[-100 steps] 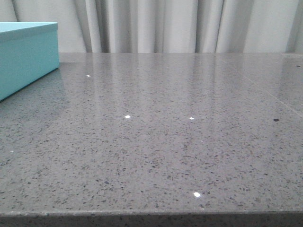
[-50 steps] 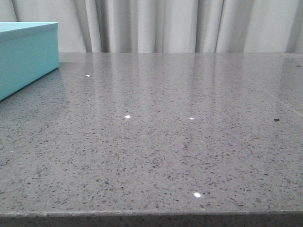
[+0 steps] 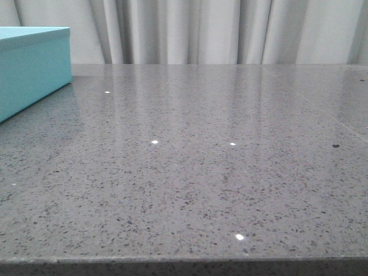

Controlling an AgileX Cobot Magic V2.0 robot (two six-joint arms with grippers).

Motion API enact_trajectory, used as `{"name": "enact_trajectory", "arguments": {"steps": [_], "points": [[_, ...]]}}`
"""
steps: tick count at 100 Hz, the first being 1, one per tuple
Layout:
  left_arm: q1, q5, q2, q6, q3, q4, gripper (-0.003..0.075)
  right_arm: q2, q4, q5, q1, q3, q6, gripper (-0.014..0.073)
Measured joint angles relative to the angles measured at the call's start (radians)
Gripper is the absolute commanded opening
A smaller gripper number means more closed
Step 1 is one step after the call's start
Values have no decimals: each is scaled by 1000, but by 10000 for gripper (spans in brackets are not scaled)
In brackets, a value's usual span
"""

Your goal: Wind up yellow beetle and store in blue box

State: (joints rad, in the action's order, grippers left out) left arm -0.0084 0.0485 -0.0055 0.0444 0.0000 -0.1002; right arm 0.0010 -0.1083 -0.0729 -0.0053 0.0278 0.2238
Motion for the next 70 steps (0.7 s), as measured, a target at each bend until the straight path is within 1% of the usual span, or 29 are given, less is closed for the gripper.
{"name": "enact_trajectory", "arguments": {"steps": [23, 70], "points": [[0, 0, 0, 0, 0, 0, -18, -11, 12, 93, -3, 2, -15, -69], [0, 0, 0, 0, 0, 0, -18, -11, 12, 105, -3, 2, -17, -69]]}}
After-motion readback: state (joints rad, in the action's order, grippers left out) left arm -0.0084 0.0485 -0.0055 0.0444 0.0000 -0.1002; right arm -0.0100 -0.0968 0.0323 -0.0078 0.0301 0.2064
